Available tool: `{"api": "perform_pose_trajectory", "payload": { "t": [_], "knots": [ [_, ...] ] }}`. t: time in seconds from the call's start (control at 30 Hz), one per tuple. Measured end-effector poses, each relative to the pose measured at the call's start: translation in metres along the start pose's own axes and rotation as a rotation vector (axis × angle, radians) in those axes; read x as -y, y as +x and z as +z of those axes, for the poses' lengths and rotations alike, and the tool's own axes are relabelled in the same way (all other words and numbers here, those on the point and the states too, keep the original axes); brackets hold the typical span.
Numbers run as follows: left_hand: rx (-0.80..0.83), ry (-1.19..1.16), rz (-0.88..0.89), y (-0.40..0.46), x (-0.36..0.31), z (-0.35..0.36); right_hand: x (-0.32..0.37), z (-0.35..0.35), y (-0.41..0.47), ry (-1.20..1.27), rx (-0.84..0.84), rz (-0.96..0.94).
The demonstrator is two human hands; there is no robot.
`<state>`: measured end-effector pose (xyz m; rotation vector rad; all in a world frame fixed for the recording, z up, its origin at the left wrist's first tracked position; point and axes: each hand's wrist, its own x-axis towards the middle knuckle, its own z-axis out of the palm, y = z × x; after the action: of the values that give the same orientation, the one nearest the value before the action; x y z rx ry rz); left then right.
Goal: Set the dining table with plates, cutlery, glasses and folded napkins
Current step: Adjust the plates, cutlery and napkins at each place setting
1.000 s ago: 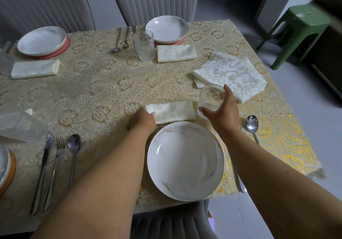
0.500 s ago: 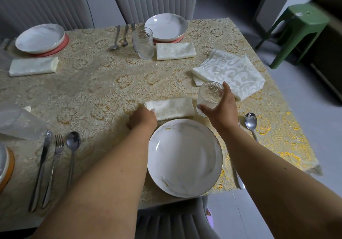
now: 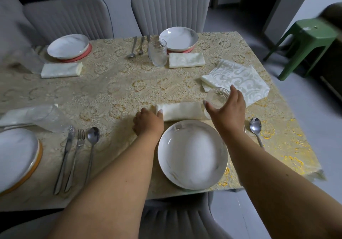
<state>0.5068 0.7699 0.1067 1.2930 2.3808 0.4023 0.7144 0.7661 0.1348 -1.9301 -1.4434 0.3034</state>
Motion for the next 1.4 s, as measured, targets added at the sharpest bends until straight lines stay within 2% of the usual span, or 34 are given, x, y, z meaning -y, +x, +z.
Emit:
{"api": "perform_pose_trajectory", "payload": {
  "t": [0.17,0.37,0.6,0.93,1.23,1.4],
  "knots": [
    [-0.002,-0.027,0.023,-0.025,0.016,-0.024,0.029,-0.010,-0.022,0.010,0.006,-0.056],
    [-0.023,-0.142,0.031,-0.058,0.049,-0.056,0.071,-0.014,-0.062,0.084,0.147,-0.089],
    [-0.061,-0.273,-0.023,-0.092,0.084,-0.102,0.121,-0.003,-0.105,0.156,0.340,-0.177],
    [-0.180,-0.278,-0.170,-0.125,0.138,-0.158,0.182,0.016,-0.144,0.184,0.544,-0.347],
    [-0.234,-0.299,-0.231,-0.120,0.197,-0.198,0.237,0.046,-0.188,0.177,0.578,-0.415],
    [-0.186,-0.301,-0.169,-0.100,0.241,-0.225,0.271,0.065,-0.217,0.159,0.546,-0.387]
  ]
}}
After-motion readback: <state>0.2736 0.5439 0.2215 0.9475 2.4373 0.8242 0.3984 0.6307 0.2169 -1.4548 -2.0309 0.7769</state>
